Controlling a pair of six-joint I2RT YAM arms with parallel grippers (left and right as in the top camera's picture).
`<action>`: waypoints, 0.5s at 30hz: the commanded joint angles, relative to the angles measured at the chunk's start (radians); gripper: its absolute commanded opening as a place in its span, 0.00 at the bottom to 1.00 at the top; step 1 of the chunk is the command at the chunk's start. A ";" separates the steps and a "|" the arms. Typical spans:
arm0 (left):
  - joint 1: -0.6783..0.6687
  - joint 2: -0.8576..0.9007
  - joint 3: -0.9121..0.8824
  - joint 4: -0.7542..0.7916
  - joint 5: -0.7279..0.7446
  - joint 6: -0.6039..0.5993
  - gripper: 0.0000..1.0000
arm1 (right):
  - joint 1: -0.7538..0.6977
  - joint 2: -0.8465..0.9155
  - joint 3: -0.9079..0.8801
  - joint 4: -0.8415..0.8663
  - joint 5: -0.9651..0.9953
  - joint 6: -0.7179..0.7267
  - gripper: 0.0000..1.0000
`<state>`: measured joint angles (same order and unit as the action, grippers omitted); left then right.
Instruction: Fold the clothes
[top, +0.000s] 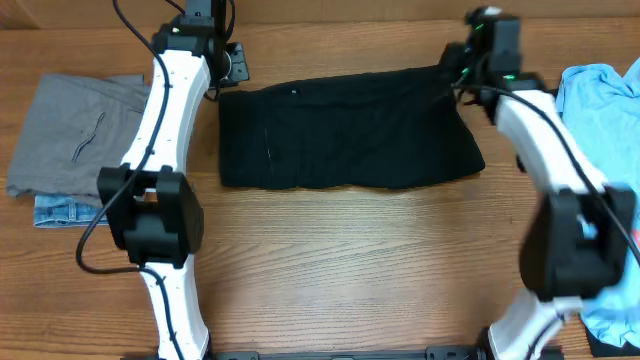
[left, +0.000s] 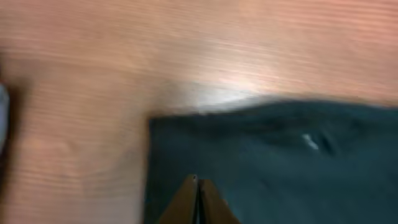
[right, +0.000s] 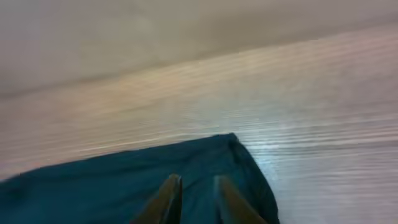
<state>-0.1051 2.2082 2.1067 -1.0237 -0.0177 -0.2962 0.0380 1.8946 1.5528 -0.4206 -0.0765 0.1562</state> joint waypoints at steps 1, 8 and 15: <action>-0.026 -0.023 0.004 -0.122 0.317 -0.025 0.04 | 0.001 -0.114 0.009 -0.153 -0.207 0.000 0.05; -0.107 -0.020 -0.082 -0.168 0.527 0.005 0.04 | 0.015 -0.105 -0.005 -0.438 -0.579 -0.043 0.04; -0.205 -0.020 -0.220 -0.045 0.523 0.002 0.04 | 0.077 -0.097 -0.082 -0.512 -0.606 -0.188 0.04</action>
<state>-0.2710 2.1899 1.9572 -1.1179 0.4545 -0.3069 0.0822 1.8038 1.5055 -0.9218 -0.6086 0.0689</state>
